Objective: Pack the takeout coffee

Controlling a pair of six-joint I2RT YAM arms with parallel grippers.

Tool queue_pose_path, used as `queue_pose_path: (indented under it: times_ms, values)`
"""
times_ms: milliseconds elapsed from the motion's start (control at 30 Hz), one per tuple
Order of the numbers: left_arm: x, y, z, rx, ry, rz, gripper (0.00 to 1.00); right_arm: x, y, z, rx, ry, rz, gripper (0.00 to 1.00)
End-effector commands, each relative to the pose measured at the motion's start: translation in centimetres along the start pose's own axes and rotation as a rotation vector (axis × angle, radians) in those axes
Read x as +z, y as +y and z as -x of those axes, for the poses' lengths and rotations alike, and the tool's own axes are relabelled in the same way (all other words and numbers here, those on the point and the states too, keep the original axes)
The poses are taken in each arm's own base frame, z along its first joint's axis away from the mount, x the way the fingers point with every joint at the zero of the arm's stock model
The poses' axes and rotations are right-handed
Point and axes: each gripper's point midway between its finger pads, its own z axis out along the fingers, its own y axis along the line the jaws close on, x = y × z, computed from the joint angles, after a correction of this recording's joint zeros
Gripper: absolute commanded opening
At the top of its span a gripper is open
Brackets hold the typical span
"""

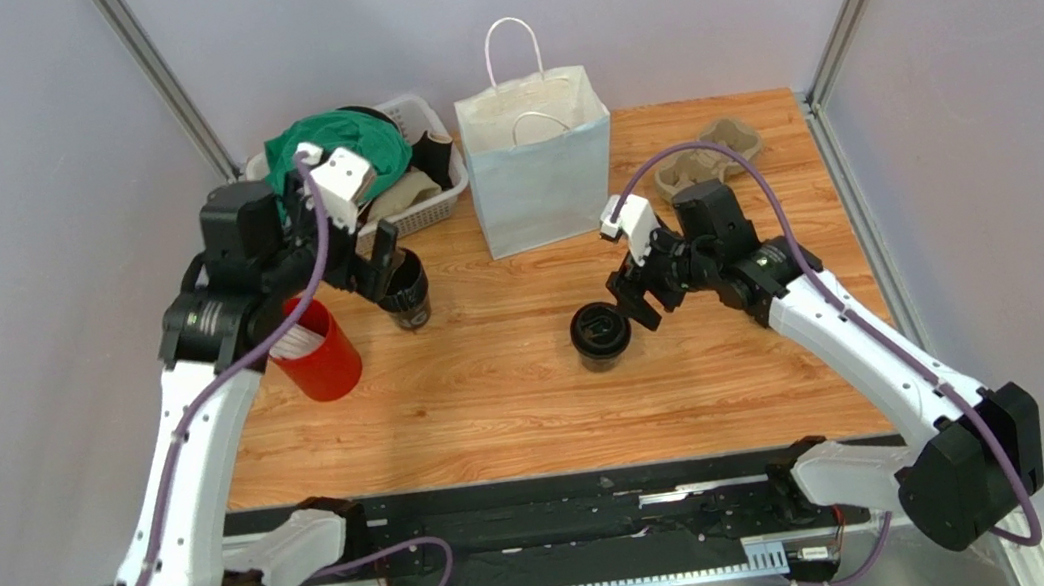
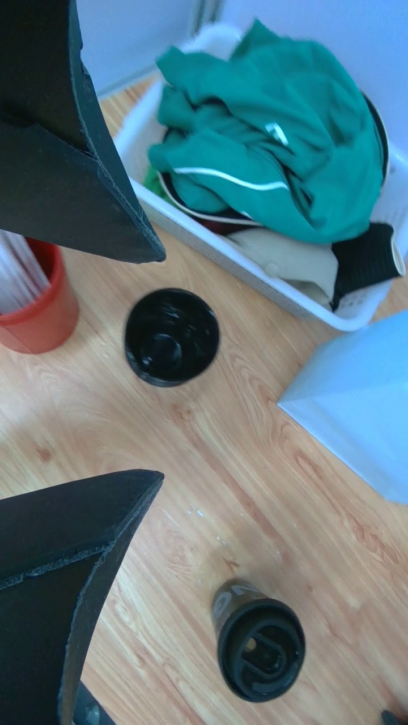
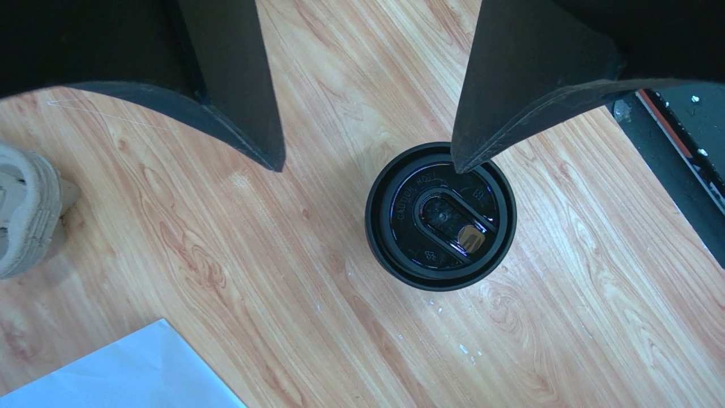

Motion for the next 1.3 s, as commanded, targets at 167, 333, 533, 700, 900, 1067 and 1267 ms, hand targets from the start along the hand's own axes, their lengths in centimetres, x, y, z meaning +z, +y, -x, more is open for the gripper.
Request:
queue_pose_path:
  times_ms: [167, 333, 533, 700, 900, 1067, 1267]
  values:
    - [-6.8, -1.7, -2.6, 0.122, -0.126, 0.109, 0.99, -1.9, 1.5, 3.6, -0.07, -0.138, -0.015, 0.9]
    - [-8.3, -1.5, -2.8, 0.041, -0.216, 0.125, 0.99, -1.6, 3.1, 3.6, -0.077, -0.127, 0.047, 0.99]
    - [-8.6, -1.6, -3.3, 0.019, -0.269, 0.137, 0.99, -0.3, 3.9, 3.0, -0.077, -0.092, 0.08, 0.99]
    - [-7.5, 0.1, -4.2, -0.011, -0.255, 0.201, 0.99, 2.8, 5.9, 1.8, -0.034, 0.019, 0.141, 0.97]
    - [-7.1, 0.7, -4.5, -0.023, -0.248, 0.223, 0.99, 4.3, 6.2, 1.9, 0.016, 0.052, 0.097, 0.8]
    - [-6.6, 0.9, -4.9, -0.036, -0.233, 0.215, 0.99, 3.9, 6.5, 2.7, 0.005, 0.047, 0.065, 0.68]
    - [-6.4, 1.0, -5.1, -0.042, -0.226, 0.212, 0.99, 4.5, 6.8, 2.5, -0.015, 0.064, 0.036, 0.58]
